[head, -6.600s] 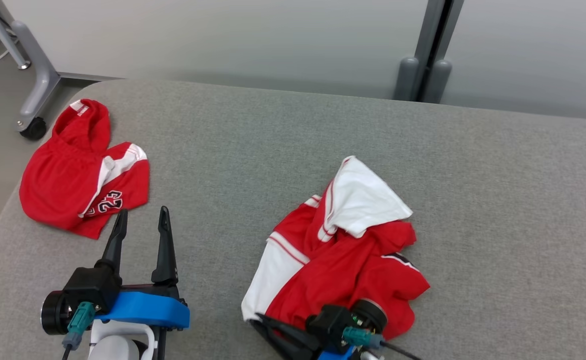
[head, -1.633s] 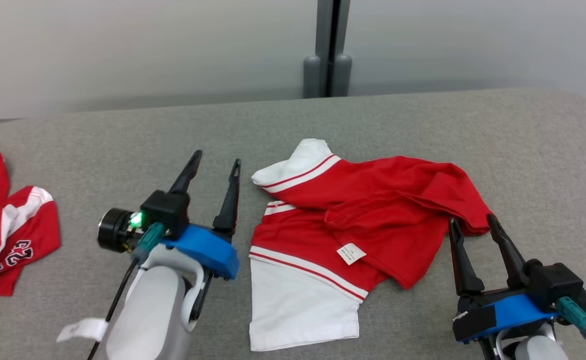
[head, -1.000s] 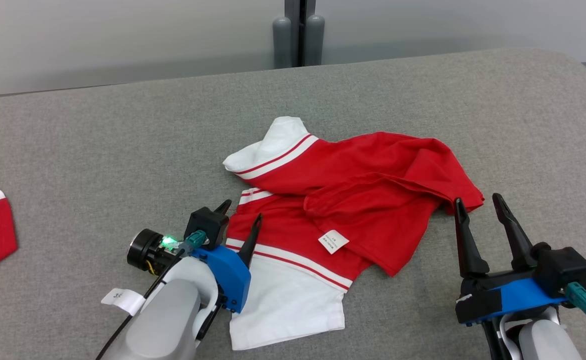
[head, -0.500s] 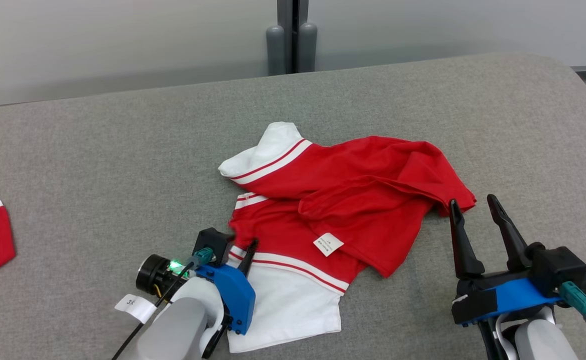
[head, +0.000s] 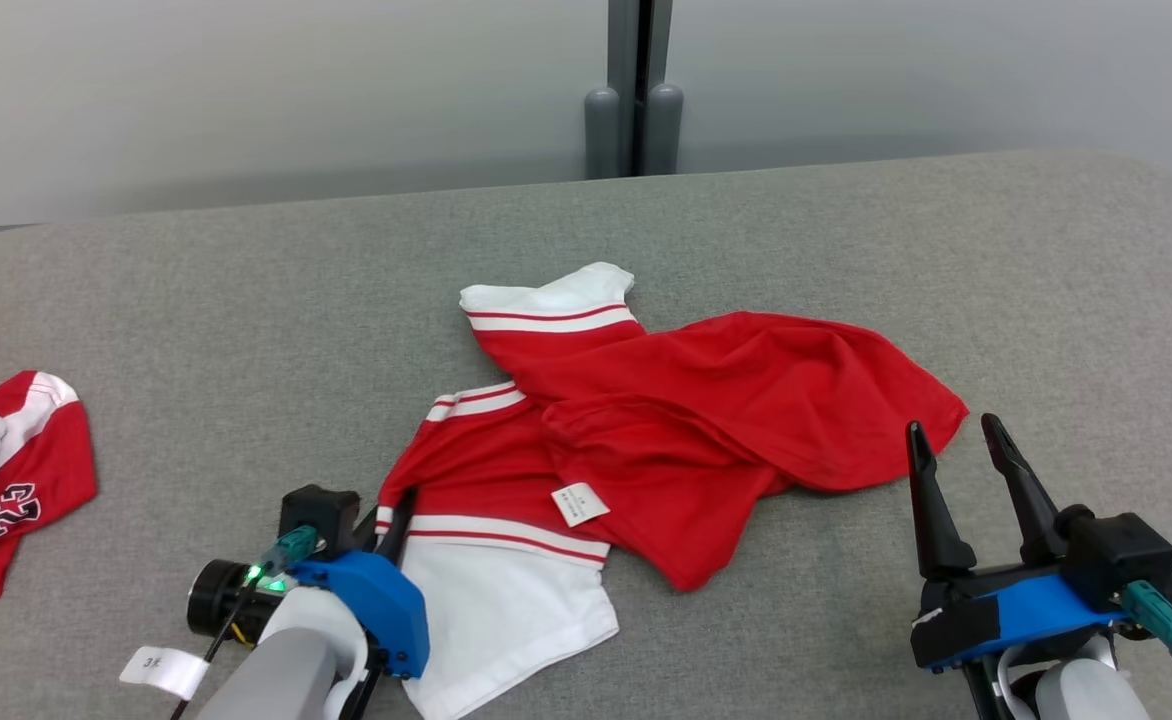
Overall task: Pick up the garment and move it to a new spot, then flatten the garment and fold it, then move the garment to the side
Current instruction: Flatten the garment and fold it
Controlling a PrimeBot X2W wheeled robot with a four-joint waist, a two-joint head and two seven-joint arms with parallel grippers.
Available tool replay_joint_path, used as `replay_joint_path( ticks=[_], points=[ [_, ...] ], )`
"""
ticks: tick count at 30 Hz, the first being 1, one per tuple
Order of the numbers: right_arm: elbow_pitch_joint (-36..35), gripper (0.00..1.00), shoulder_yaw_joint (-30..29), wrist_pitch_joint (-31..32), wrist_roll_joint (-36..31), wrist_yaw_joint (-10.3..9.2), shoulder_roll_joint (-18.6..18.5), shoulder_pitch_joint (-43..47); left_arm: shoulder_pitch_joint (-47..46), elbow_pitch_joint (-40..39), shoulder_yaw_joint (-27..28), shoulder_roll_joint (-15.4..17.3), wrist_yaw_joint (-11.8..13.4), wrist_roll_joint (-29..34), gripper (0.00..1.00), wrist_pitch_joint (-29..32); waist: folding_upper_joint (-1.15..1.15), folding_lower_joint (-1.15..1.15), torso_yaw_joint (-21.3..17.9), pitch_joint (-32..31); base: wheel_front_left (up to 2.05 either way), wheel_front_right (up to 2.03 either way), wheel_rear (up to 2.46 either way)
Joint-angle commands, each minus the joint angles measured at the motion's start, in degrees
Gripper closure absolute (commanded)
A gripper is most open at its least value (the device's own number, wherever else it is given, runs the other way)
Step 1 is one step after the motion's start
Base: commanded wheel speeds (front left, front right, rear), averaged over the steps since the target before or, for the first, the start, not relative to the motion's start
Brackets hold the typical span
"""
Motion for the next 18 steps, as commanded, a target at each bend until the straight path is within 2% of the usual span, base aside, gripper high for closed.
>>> replay_joint_path(
  ticks=[1, 9, 13, 14, 15, 18],
  points=[
    [0.2, 0.00, 0.0, -0.2, 0.2, 0.03, 0.0, 0.4, 1.1, -0.7, 1.1, 1.0, 0.7, -0.4, 1.00, -0.4, 0.00, 0.00, 0.4, -0.2, 0.00, 0.00, 0.00],
    [0.7, 0.00, -0.8, -0.2, 0.1, 0.03, 0.0, 0.8, 7.1, -8.1, 7.7, 6.6, 4.2, -1.7, 1.00, -0.4, 0.00, 0.00, 2.4, -0.7, 0.00, 0.00, 0.00],
    [0.7, 0.00, -1.4, -0.2, -0.3, 0.03, 0.0, 0.9, 9.7, -11.1, 9.5, 8.0, 5.2, -1.7, 1.00, -0.4, 0.00, 0.00, 3.1, -0.5, 0.00, 0.00, 0.00],
    [0.8, 0.00, -1.5, -0.2, -0.3, 0.03, 0.0, 1.0, 10.0, -12.1, 10.0, 8.1, 5.5, -1.7, 0.57, -0.4, 0.00, 0.00, 3.3, -0.5, 0.00, 0.00, 0.00],
    [0.9, 0.00, -1.5, -0.2, -0.3, 0.03, 0.0, 1.0, 10.3, -12.9, 10.4, 8.2, 5.8, -1.5, 0.00, -0.4, 0.00, 0.00, 3.4, -0.5, 0.00, 0.00, 0.00],
    [1.1, 0.00, -1.0, -0.2, -0.4, 0.03, 0.0, 0.7, 11.3, -16.6, 11.7, 7.6, 7.0, -0.5, 0.00, -0.4, 0.00, 0.00, 3.7, -0.7, 0.00, 0.00, 0.00]
  ],
)
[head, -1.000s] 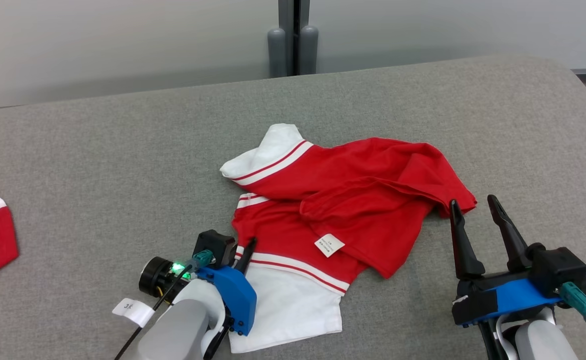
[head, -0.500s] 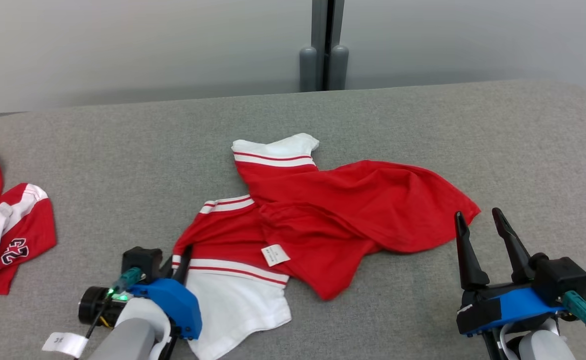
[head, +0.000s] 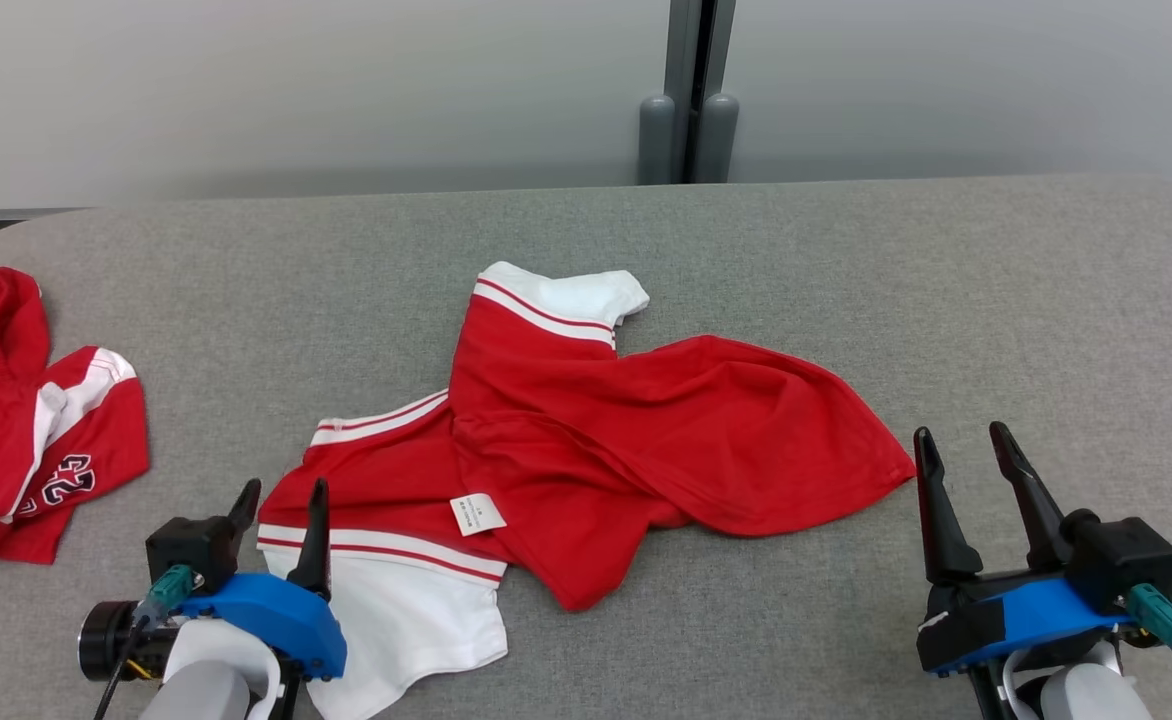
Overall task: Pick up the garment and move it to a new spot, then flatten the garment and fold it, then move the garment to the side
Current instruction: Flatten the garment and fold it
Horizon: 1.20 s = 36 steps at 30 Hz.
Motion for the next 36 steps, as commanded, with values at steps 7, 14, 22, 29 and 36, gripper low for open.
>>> replay_joint_path(
  ticks=[7, 14, 22, 29, 36],
  points=[
    [0.4, 0.00, 0.5, -0.2, -0.3, 0.02, 0.0, -0.2, 4.4, -13.9, 6.5, -0.9, 3.4, 5.0, 0.00, -0.3, 0.00, 0.00, 0.6, -1.2, 0.00, 0.00, 0.00],
    [0.3, 0.00, 0.7, -0.2, -0.3, 0.02, 0.0, 0.9, 9.6, -26.3, 13.3, -3.4, 4.3, 10.8, 0.00, -0.3, 0.00, 0.00, 1.1, -2.4, 0.00, 0.00, 0.00],
    [1.1, 0.00, 0.3, -0.2, 0.1, 0.02, 0.0, 1.6, 14.2, -33.5, 18.7, -6.1, 3.7, 16.2, 0.00, -0.3, 0.00, 0.00, 1.7, -3.1, 0.00, 0.00, 0.00],
    [3.5, 0.00, -1.4, -0.2, -0.4, 0.02, 0.0, 1.6, 16.8, -34.5, 21.0, -7.7, 2.3, 18.6, 0.00, -0.3, 0.00, 0.00, 2.1, -3.5, 0.00, 0.00, 0.00],
    [5.4, 0.00, -2.6, 0.2, -3.0, 0.02, 0.0, -2.4, 16.4, -34.0, 22.2, -8.8, 1.1, 19.8, 0.00, -0.3, 0.00, 0.00, 2.4, -3.1, 0.00, 0.00, 0.00]
  ],
)
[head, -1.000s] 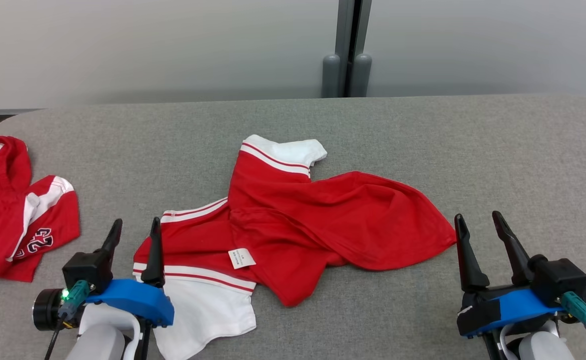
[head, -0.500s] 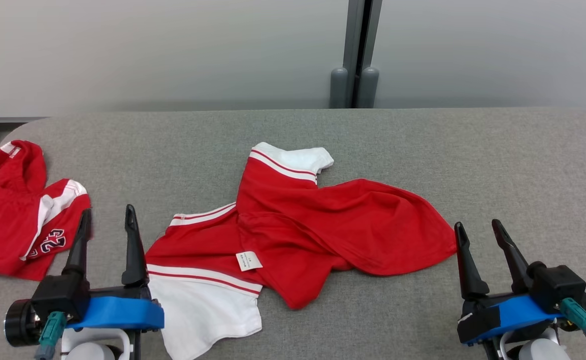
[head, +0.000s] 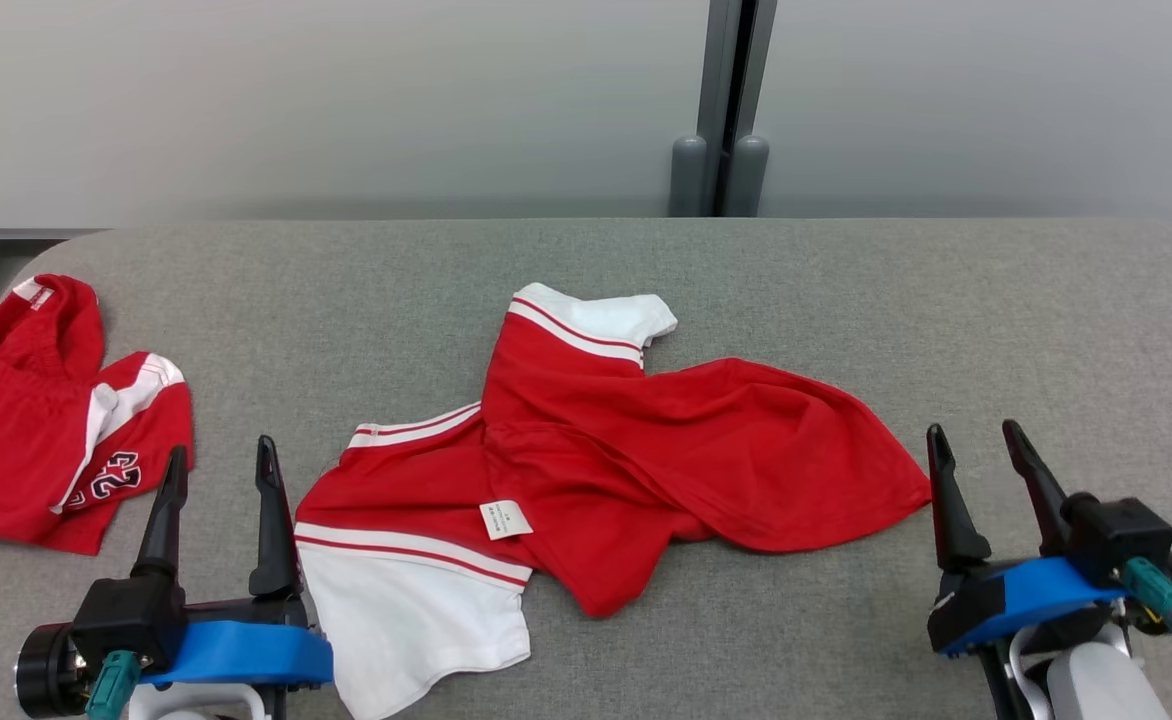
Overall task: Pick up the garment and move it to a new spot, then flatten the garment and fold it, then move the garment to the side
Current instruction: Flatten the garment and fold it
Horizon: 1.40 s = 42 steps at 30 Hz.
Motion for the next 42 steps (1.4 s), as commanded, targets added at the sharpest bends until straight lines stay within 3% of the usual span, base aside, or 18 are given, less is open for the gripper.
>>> replay_joint_path(
  ticks=[1, 8, 16, 30, 31, 32, 33, 37, 42],
  points=[
    [0.3, 0.00, -0.2, 0.3, -0.7, 0.03, -0.1, -1.3, -0.2, 0.1, 0.4, 0.0, -0.2, 0.4, 0.00, -0.3, 0.00, 0.00, 0.1, 0.2, 0.00, 0.00, 0.00],
    [5.6, 0.00, -1.7, 3.0, -2.8, 0.02, -1.5, -7.5, -1.9, 0.3, 0.7, -1.3, -1.6, 1.6, 0.00, -0.3, 0.00, 0.00, 1.3, 1.8, 0.00, 0.00, 0.00],
    [17.6, 0.00, -2.7, 2.8, -3.2, 0.02, -3.0, -9.6, -3.1, 1.1, 0.5, -2.7, -2.9, 2.6, 0.00, -0.3, 0.00, 0.00, 3.3, 3.7, 0.00, 0.00, 0.00],
    [32.8, 0.00, -2.0, 0.1, -1.9, 0.03, -1.4, -14.4, -4.3, 1.8, 1.5, -3.5, -4.1, 3.6, 0.00, -0.3, 0.00, 0.00, 3.7, 5.3, 0.00, 0.00, 0.00],
    [33.4, 0.25, -1.6, 0.0, -1.6, 0.04, -1.4, -14.9, -4.5, 1.9, 1.5, -3.6, -4.3, 3.7, 0.00, -0.3, 0.00, 0.00, 3.7, 5.3, 0.00, 0.00, 0.00],
    [33.9, 0.90, -0.9, -0.1, -1.3, 0.04, -1.3, -15.3, -4.6, 2.0, 1.5, -3.6, -4.3, 3.8, 0.00, -0.3, 0.00, 0.00, 3.7, 5.3, 0.00, 0.00, 0.00],
    [34.4, 1.00, -0.3, -0.1, -0.7, 0.05, -1.2, -15.6, -4.7, 2.1, 1.6, -3.6, -4.4, 3.9, 0.00, -0.3, 0.00, 0.00, 3.6, 5.3, 0.00, 0.00, 0.00],
    [33.8, 1.00, 1.5, -0.4, 1.0, 0.02, -1.6, -16.6, -4.2, 2.5, 2.1, -3.8, -4.4, 4.1, 0.00, -0.3, 0.00, 0.00, 2.9, 4.6, 0.00, 0.00, 0.00],
    [27.2, 1.00, 5.1, -0.5, 4.8, 0.03, -1.2, -15.1, -3.2, 2.9, 2.9, -3.9, -4.7, 3.8, 0.00, -0.3, 0.00, 0.00, 1.4, 3.2, 0.00, 0.00, 0.00]
  ],
)
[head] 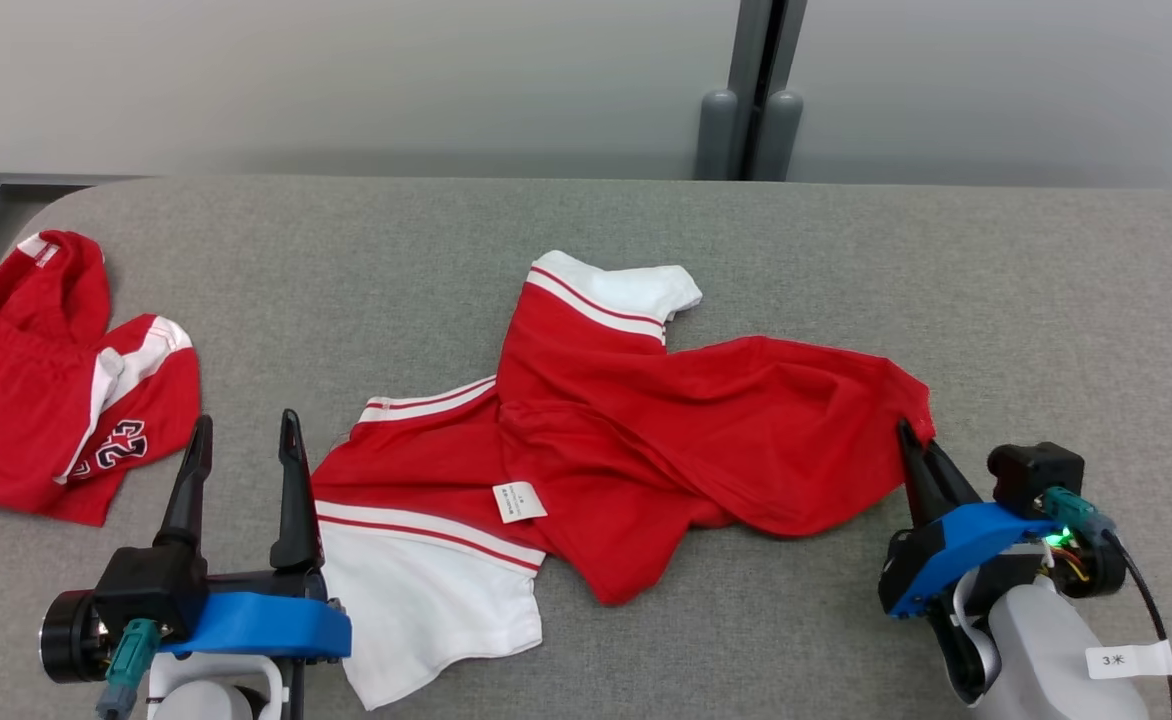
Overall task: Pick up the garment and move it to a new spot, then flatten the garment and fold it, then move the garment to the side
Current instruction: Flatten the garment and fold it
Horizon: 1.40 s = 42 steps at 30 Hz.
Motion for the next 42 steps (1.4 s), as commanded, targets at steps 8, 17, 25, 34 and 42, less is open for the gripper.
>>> replay_joint_path(
  ticks=[8, 17, 25, 34, 42],
  points=[
    [-14.0, 1.00, 7.5, -0.2, 3.7, 0.03, -1.5, 2.3, 1.2, 0.2, 0.5, -0.2, -0.3, 0.1, 0.00, -0.3, 0.00, 0.00, -2.9, -2.9, 0.00, 0.00, 0.00],
    [-28.1, 1.00, 10.5, 1.5, 7.8, 0.03, -4.1, 1.9, 2.0, 0.4, 1.2, -0.3, -0.5, 0.1, 0.00, -0.3, 0.00, 0.00, -3.5, -4.2, 0.00, 0.00, 0.00],
    [-40.2, 1.00, 7.1, 7.1, 9.4, 0.02, -7.8, -0.1, 2.8, 0.3, 1.6, -0.4, -0.6, 0.3, 0.00, -0.3, 0.00, 0.00, -3.5, -5.1, 0.00, 0.00, 0.00],
    [-42.9, 1.00, 2.4, 10.8, 9.0, 0.03, -10.8, -1.0, 2.1, 0.6, 0.5, -0.4, -0.9, -0.1, 0.00, -0.3, 0.00, 0.00, -2.0, -5.1, 0.00, 0.00, 0.00],
    [-41.4, 1.00, 1.2, 11.2, 8.2, 0.02, -10.6, -0.4, 1.6, 0.6, 0.1, -0.4, -0.7, -0.3, 0.00, -0.3, 0.00, 0.00, -0.2, -3.8, 0.00, 0.00, 0.00]
  ],
)
